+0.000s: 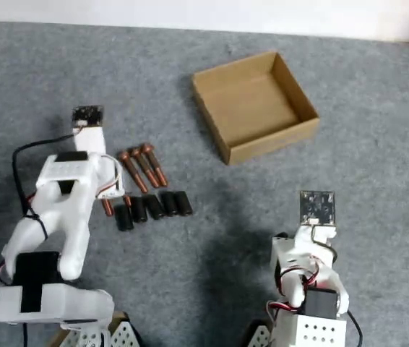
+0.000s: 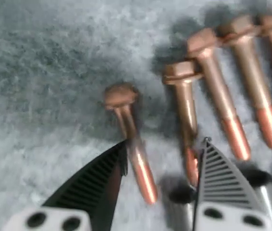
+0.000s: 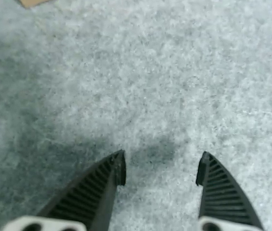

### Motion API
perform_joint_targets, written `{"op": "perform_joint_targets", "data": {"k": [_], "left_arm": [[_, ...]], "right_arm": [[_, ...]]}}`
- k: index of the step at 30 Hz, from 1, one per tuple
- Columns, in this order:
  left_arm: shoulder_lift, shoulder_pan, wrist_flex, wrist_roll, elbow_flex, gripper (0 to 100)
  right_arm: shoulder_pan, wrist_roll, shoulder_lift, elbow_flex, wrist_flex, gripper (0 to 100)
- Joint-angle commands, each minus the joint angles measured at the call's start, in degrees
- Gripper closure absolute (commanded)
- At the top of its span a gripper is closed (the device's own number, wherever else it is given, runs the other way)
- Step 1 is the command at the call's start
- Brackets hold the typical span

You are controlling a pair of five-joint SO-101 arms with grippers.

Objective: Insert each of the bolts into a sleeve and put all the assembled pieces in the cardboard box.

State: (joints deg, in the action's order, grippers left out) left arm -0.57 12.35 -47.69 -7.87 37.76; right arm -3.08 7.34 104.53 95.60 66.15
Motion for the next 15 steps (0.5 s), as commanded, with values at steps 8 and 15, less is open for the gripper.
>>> {"op": "perform_joint_targets", "data": {"k": [8, 15], "left_arm": [[-14.29, 3.65, -8.35, -0.35, -18.51, 77], [-14.9, 3.21, -10.73, 0.0, -18.86, 77]], "right_arm": [[-0.57, -0.09, 0.04, 6.29, 0.22, 77.1], [-0.57, -0.09, -0.04, 6.29, 0.22, 77.1]]}}
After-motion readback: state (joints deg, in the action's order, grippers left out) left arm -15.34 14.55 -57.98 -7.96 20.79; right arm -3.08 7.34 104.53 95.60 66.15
